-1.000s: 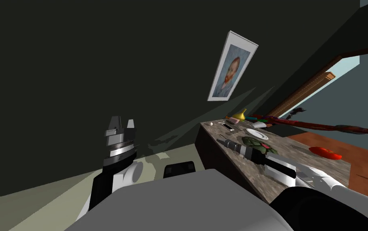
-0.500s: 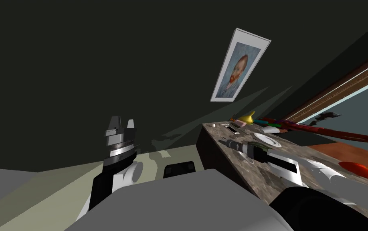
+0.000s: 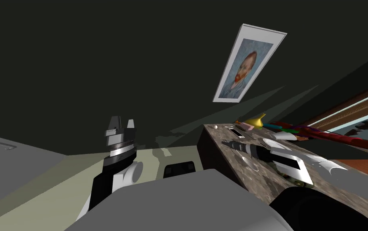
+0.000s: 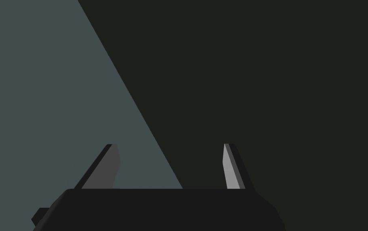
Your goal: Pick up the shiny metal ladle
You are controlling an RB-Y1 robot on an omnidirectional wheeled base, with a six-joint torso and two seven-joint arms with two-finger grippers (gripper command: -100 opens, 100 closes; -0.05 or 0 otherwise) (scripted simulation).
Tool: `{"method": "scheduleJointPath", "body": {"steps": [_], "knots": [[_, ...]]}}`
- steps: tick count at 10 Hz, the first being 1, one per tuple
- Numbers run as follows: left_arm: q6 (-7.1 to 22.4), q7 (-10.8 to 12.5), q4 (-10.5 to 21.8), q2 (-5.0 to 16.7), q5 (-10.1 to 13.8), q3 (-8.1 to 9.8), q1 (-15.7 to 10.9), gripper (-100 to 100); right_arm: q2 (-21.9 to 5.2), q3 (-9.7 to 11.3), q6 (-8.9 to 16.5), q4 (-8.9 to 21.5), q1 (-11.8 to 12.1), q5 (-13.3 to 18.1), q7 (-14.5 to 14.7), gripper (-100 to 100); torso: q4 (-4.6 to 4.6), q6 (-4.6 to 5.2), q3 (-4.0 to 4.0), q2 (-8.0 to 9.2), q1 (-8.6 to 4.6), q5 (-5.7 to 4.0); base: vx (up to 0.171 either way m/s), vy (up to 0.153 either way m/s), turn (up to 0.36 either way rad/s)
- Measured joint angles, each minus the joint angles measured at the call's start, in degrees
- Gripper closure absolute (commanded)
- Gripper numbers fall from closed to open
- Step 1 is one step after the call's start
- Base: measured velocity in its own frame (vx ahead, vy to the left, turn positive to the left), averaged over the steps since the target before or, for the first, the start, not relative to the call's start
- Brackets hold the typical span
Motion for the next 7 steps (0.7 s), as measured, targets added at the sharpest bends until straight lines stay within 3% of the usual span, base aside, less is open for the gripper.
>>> {"method": "scheduleJointPath", "body": {"steps": [2,3,4,5,6,7], "knots": [[0.0,0.0,0.0,0.0,0.0,0.0,0.0,0,-2.9,0.9,0.4,1.1,1.4,-1.6,-0.7,-100,-0.01,0.0,-0.02,-0.03,-0.03,-0.01,-0.03,-0.074,0.147],[0.0,0.0,0.0,0.0,0.0,0.0,0.0,0,-4.9,2.8,0.6,2.4,0.6,-2.2,-1.6,-100,-0.01,-0.04,-0.01,-0.02,-0.02,0.0,-0.049,-0.108,0.302],[0.0,0.0,0.0,0.0,0.0,0.0,0.0,0,-6.5,6.2,0.9,4.2,-1.3,-2.4,-3.2,-100,0.0,-0.05,0.0,0.01,-0.14,-0.03,-0.032,-0.091,0.109],[0.0,0.0,0.0,0.0,0.0,0.0,0.0,0,-7.5,7.2,1.1,4.9,-1.3,-2.6,-3.9,-100,0.0,0.03,0.0,-0.01,-0.1,-0.03,-0.007,-0.035,-0.037],[0.0,0.0,0.0,0.0,0.0,0.0,0.0,0,-8.0,6.3,1.3,4.4,0.3,-3.4,-3.5,-100,-0.01,0.04,-0.03,-0.06,0.08,0.0,-0.019,-0.028,0.15],[0.0,0.0,0.0,0.0,0.0,0.0,0.0,0,-9.2,7.6,1.3,5.4,0.4,-3.9,-4.0,-100,-0.02,-0.03,-0.04,-0.07,0.13,0.03,-0.017,-0.033,0.117]]}}
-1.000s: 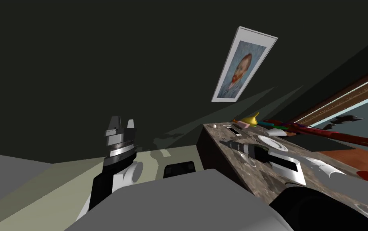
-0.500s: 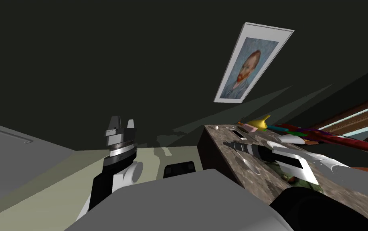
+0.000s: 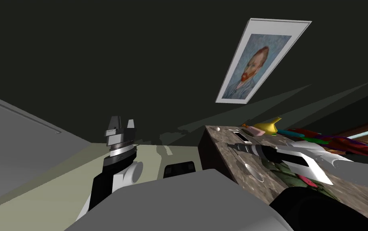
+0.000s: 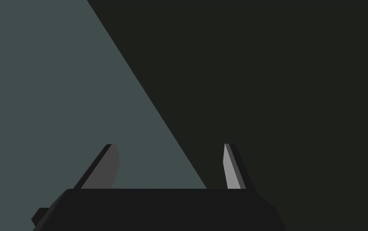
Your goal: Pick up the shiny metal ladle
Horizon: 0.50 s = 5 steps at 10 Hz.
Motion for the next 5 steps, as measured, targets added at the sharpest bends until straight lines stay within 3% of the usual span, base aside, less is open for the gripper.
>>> {"method": "scheduleJointPath", "body": {"steps": [3,4,5], "knots": [[0.0,0.0,0.0,0.0,0.0,0.0,0.0,0,-3.3,2.5,1.3,0.4,2.4,-3.0,-0.7,-100,0.0,0.02,0.0,0.0,-0.09,-0.02,-0.024,-0.056,0.189],[0.0,0.0,0.0,0.0,0.0,0.0,0.0,0,-3.7,4.9,2.3,0.8,1.3,-2.4,-2.0,-100,0.0,0.02,0.01,0.01,-0.08,-0.03,-0.017,-0.039,0.198],[0.0,0.0,0.0,0.0,0.0,0.0,0.0,0,-4.9,6.6,2.8,1.1,2.2,-3.6,-2.8,-100,0.0,0.03,-0.01,-0.02,-0.04,-0.02,-0.01,-0.02,0.129]]}}
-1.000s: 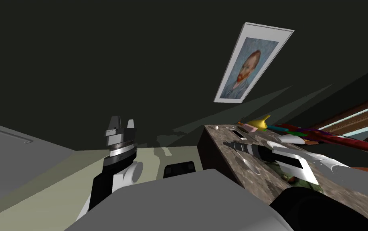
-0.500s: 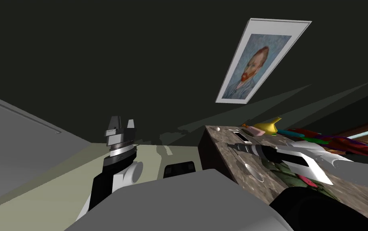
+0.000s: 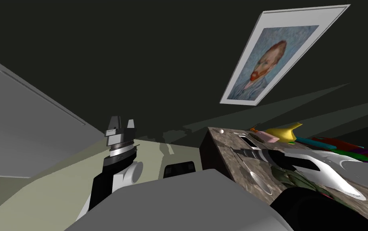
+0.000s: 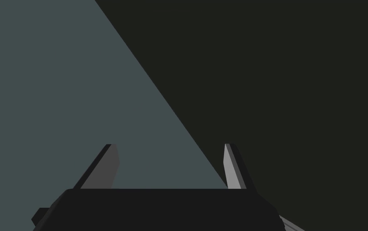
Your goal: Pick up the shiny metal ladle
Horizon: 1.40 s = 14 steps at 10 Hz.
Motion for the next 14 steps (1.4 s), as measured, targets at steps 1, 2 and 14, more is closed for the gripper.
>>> {"method": "scheduleJointPath", "body": {"steps": [1,2,14], "knots": [[0.0,0.0,0.0,0.0,0.0,0.0,0.0,0,-1.2,1.6,-0.1,0.4,1.0,-1.2,-0.6,-100,0.0,0.02,-0.01,-0.02,0.07,0.01,-0.005,0.003,0.101],[0.0,0.0,0.0,0.0,0.0,0.0,0.0,0,-3.7,2.5,-0.3,-0.7,4.7,-7.2,1.9,-100,-0.01,0.01,-0.03,-0.05,0.17,0.04,-0.002,0.009,0.027],[0.0,0.0,0.0,0.0,0.0,0.0,0.0,0,1.2,8.4,1.8,-0.4,3.5,-2.3,-1.2,-100,-0.02,0.02,-0.06,-0.11,0.18,0.04,0.005,0.006,0.027]]}}
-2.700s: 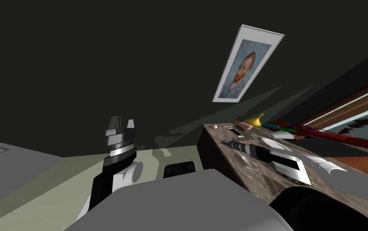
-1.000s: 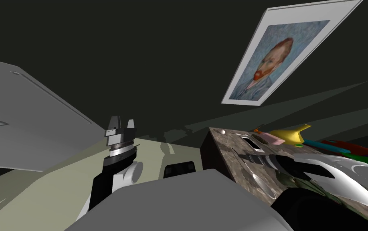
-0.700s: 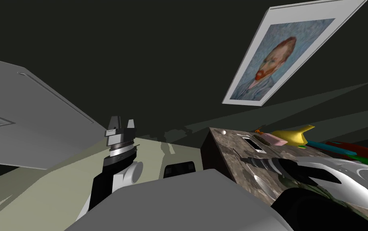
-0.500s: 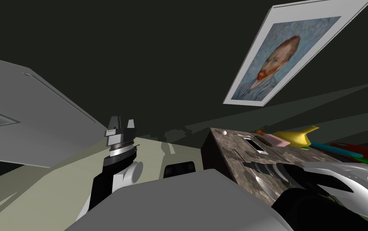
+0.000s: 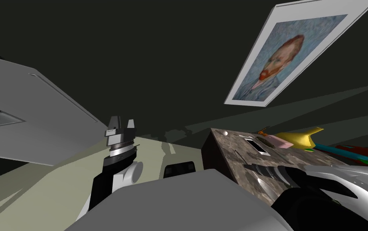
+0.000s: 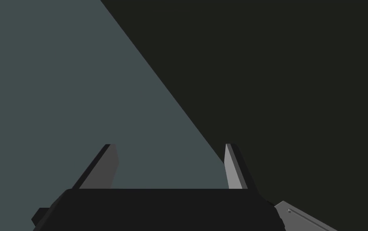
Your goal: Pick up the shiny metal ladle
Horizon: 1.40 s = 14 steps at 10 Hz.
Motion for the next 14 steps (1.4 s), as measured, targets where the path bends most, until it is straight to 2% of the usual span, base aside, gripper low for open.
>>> {"method": "scheduleJointPath", "body": {"steps": [3,4,8,9,10,14], "knots": [[0.0,0.0,0.0,0.0,0.0,0.0,0.0,0,3.2,0.3,0.9,0.9,-1.0,1.9,0.2,-100,0.0,-0.01,-0.01,-0.01,0.01,0.0,0.015,0.004,0.037],[0.0,0.0,0.0,0.0,0.0,0.0,0.0,0,3.3,0.3,1.0,0.9,-1.0,2.0,0.2,100,0.0,0.0,0.0,0.01,0.0,0.01,0.0,0.0,0.0],[0.0,0.0,0.0,0.0,0.0,0.0,0.0,0,3.2,0.3,1.0,1.0,-1.0,2.0,0.2,100,0.01,-0.01,0.02,0.04,0.0,-0.02,0.0,0.0,0.0],[0.0,0.0,0.0,0.0,0.0,0.0,0.0,0,3.2,0.3,1.0,1.0,-1.0,2.0,0.2,0,0.01,-0.01,0.02,0.04,0.0,-0.02,0.0,0.0,0.0],[0.0,0.0,0.0,0.0,0.0,0.0,0.0,0,3.2,0.3,1.0,1.0,-1.0,2.0,0.2,100,0.01,-0.01,0.02,0.04,0.0,-0.02,-0.013,-0.003,-0.07],[0.0,0.0,0.0,0.0,0.0,0.0,0.0,0,-1.2,-0.1,-0.4,-0.2,0.2,-0.3,-0.3,100,0.03,0.0,0.07,0.13,0.01,0.0,-0.02,-0.005,-0.047]]}}
